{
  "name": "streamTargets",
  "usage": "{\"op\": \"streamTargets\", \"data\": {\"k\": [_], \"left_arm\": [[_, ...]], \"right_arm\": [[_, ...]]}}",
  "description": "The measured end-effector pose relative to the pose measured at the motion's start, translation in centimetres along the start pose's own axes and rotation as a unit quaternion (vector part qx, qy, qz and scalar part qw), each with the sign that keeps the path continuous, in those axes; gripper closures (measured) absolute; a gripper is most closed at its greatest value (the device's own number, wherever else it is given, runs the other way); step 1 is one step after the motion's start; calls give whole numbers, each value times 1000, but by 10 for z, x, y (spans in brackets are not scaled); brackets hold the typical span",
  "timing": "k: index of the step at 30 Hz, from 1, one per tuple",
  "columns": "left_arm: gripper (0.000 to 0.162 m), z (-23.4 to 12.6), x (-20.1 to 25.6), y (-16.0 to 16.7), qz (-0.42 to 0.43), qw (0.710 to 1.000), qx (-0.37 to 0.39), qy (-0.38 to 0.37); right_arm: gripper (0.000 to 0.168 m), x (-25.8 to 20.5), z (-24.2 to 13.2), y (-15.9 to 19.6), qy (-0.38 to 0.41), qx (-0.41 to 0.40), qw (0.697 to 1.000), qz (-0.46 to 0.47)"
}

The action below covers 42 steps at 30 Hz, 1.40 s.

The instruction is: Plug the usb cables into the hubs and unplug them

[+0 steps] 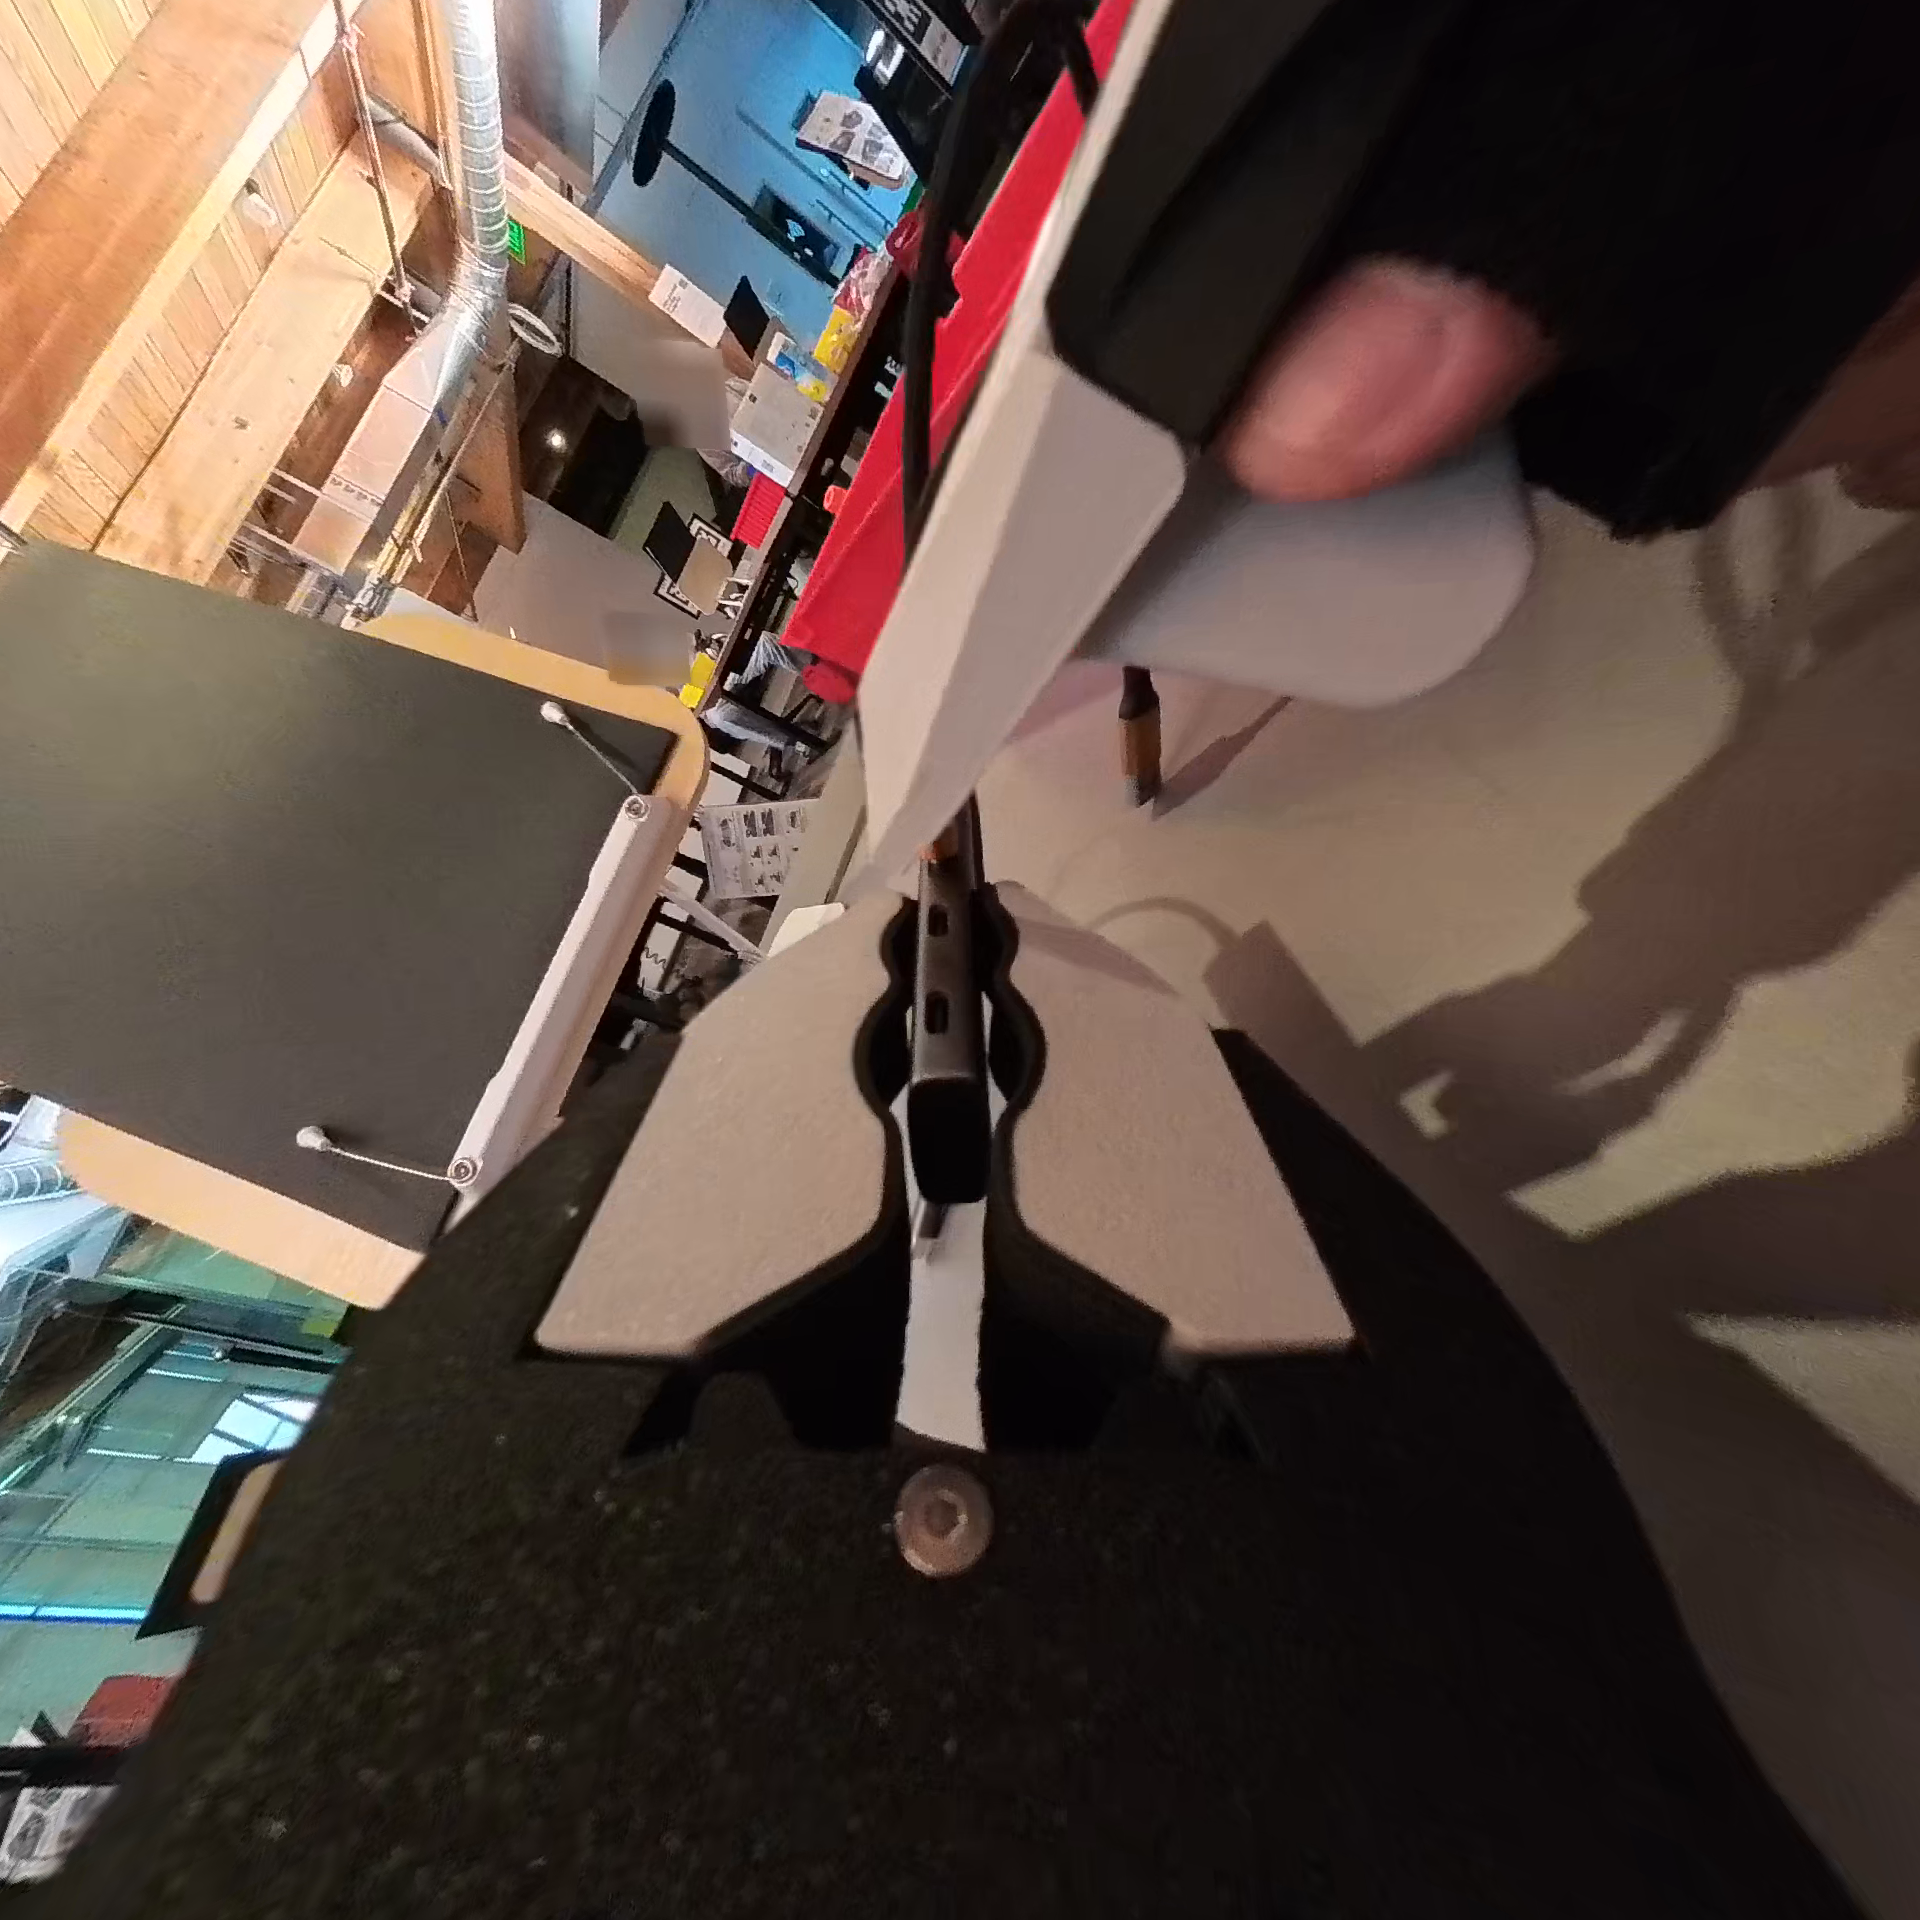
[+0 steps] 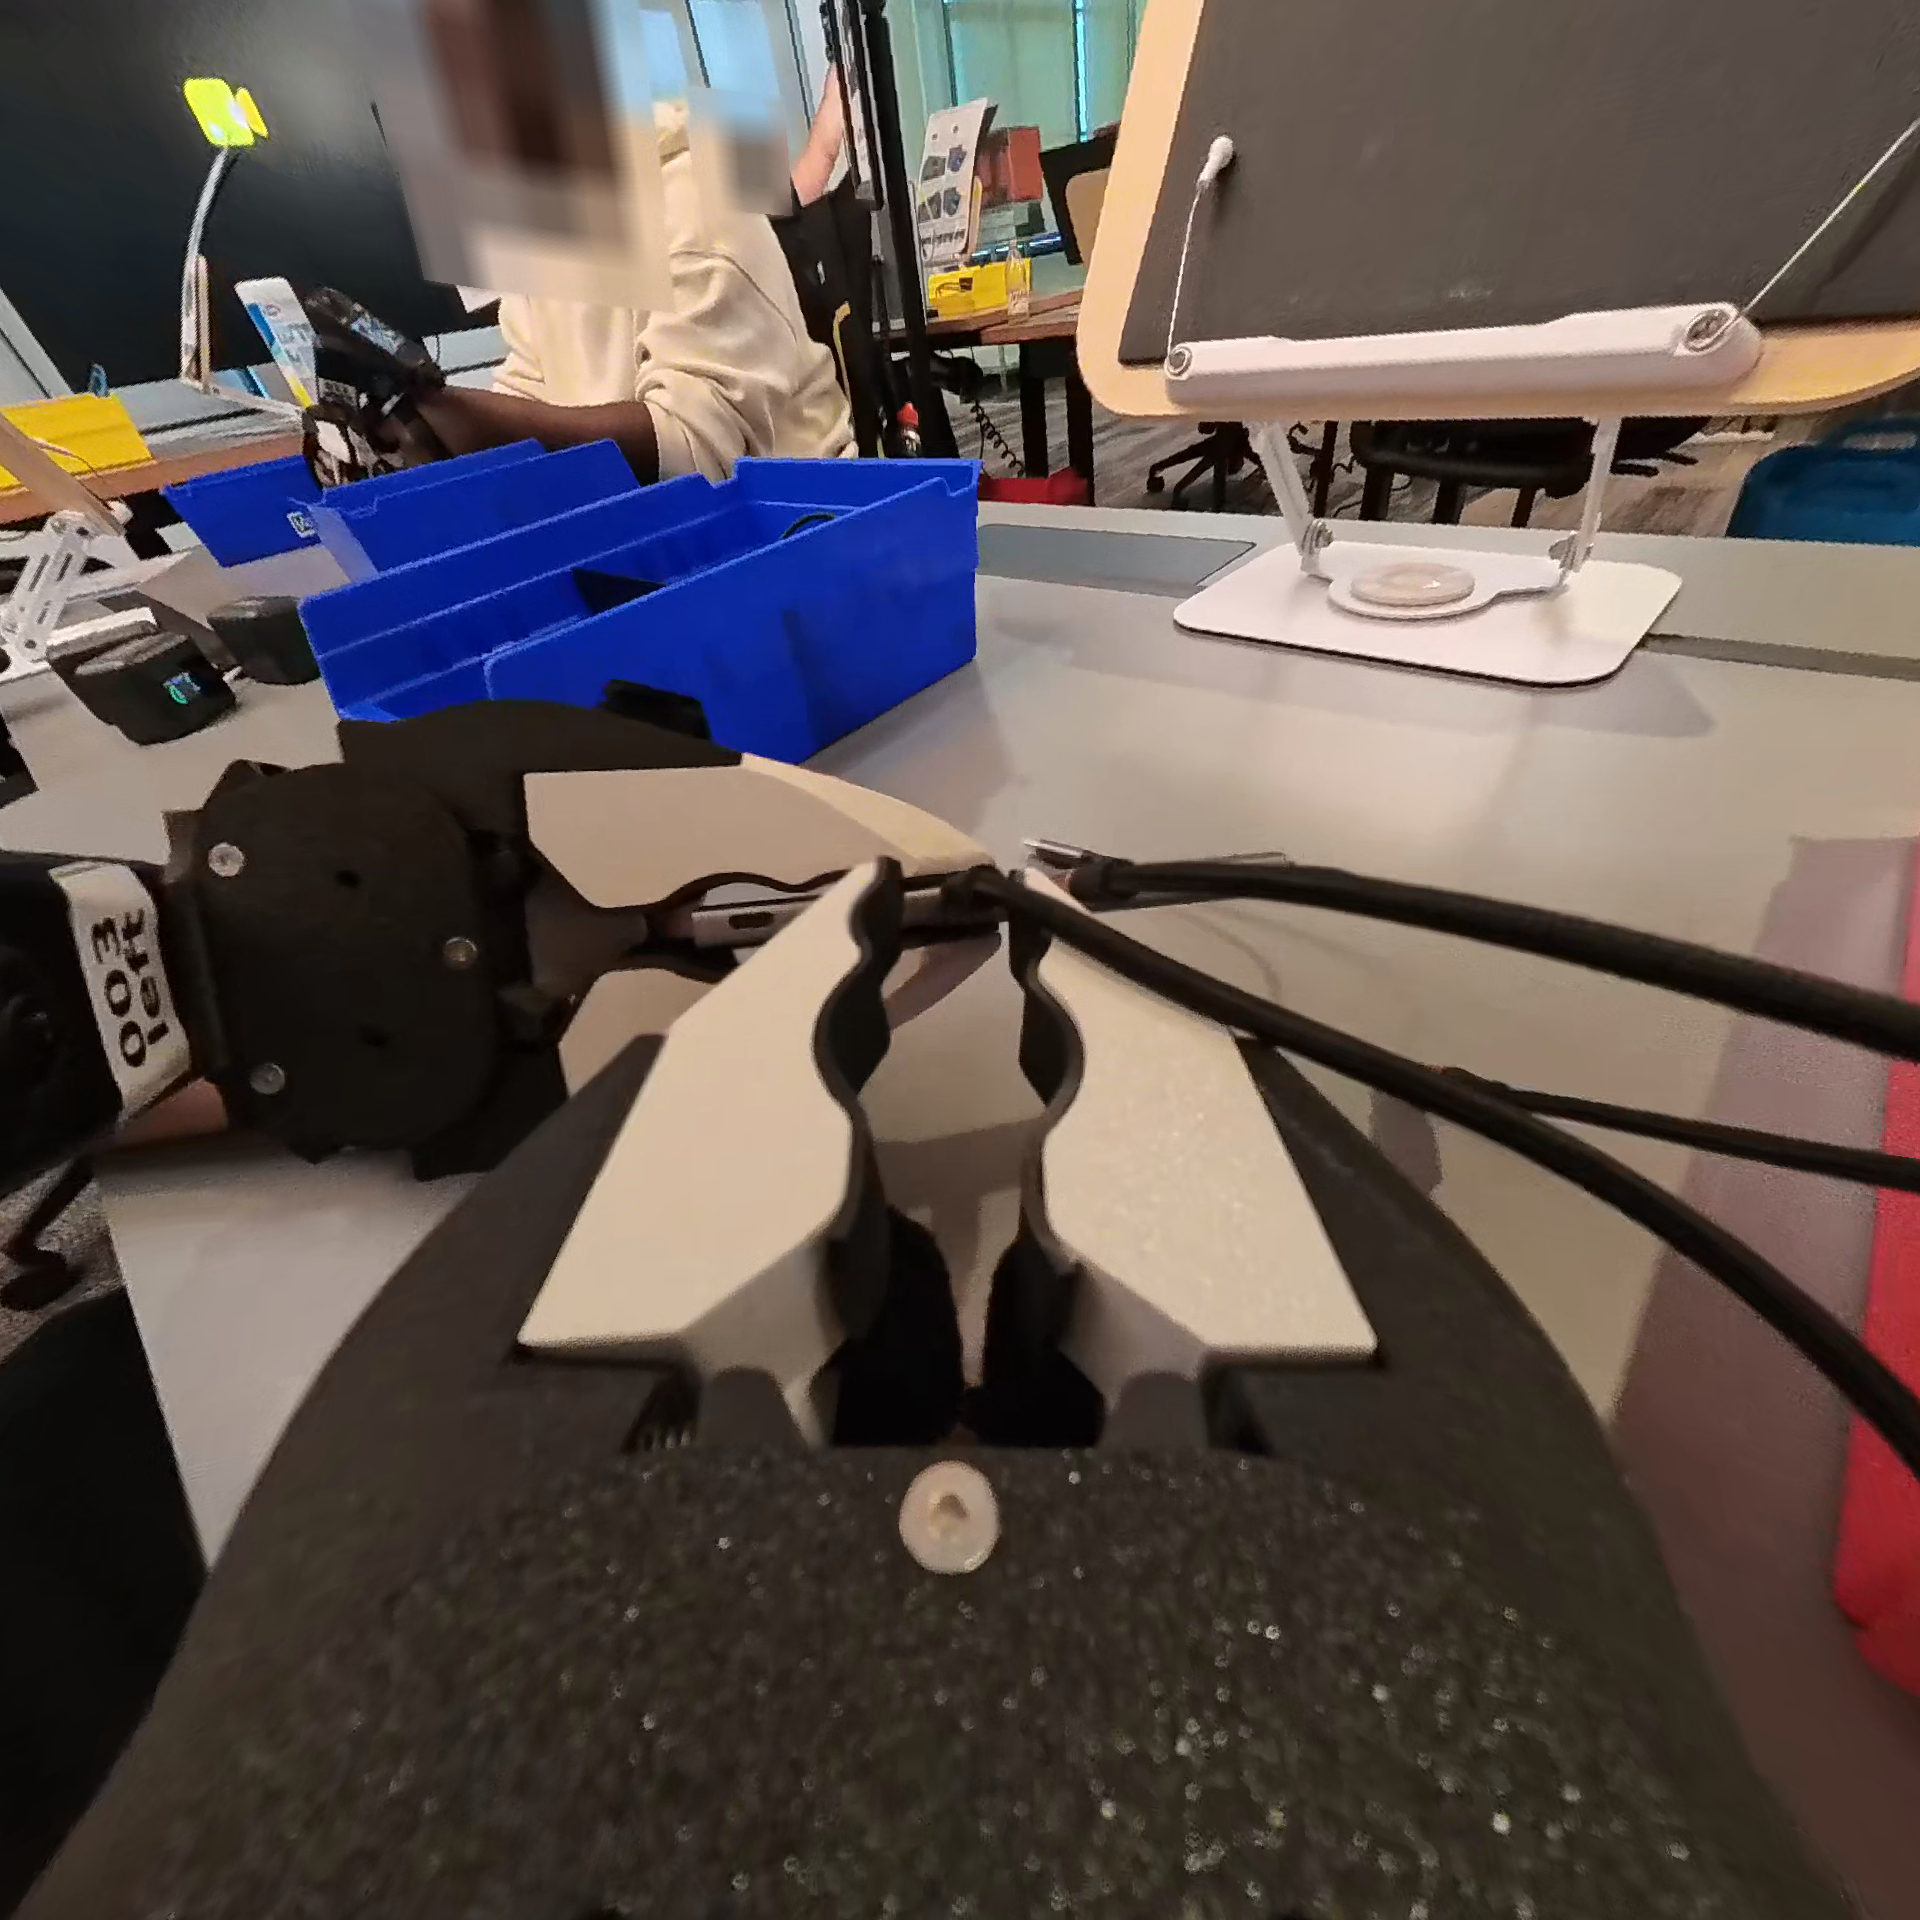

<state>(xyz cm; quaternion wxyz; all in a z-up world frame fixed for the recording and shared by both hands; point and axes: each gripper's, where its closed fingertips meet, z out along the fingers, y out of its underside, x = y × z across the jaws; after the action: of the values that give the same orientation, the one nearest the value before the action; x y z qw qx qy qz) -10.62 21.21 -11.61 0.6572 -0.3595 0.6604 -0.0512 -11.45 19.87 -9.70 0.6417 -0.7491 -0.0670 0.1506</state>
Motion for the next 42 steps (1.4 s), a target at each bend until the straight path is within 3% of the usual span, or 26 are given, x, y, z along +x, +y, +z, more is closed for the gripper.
{"op": "streamTargets", "data": {"k": [1,10,22,24,27,30,33,37,40,42], "left_arm": [[152,0,1,-1,2,1000,2,1],[151,2,0,-3,-62,997,13,34],[151,-3,-8,-11,-59,998,31,15],[152,-3,3,-7,-79,994,40,63],[145,-5,26,1,-205,956,44,204],[124,-10,19,0,-307,912,56,265],[118,-15,17,-5,-387,861,66,324],[109,-24,17,-20,-494,762,85,409],[111,-21,17,-21,-512,747,82,415],[126,-22,17,-22,-511,748,84,417]], "right_arm": [[157,3,-1,0,4,1,1000,-4],[158,4,-4,-3,10,3,999,-39],[158,-3,-10,-13,41,32,996,-76],[158,0,-8,-2,33,1,997,-73],[158,10,-8,3,51,-25,986,-156],[158,23,-10,-4,83,-36,964,-250],[158,22,-11,-2,98,-45,944,-311],[158,11,-11,-8,109,-32,915,-386],[158,-10,-9,-12,73,-3,912,-403],[158,-15,-9,-14,68,7,914,-400]]}}
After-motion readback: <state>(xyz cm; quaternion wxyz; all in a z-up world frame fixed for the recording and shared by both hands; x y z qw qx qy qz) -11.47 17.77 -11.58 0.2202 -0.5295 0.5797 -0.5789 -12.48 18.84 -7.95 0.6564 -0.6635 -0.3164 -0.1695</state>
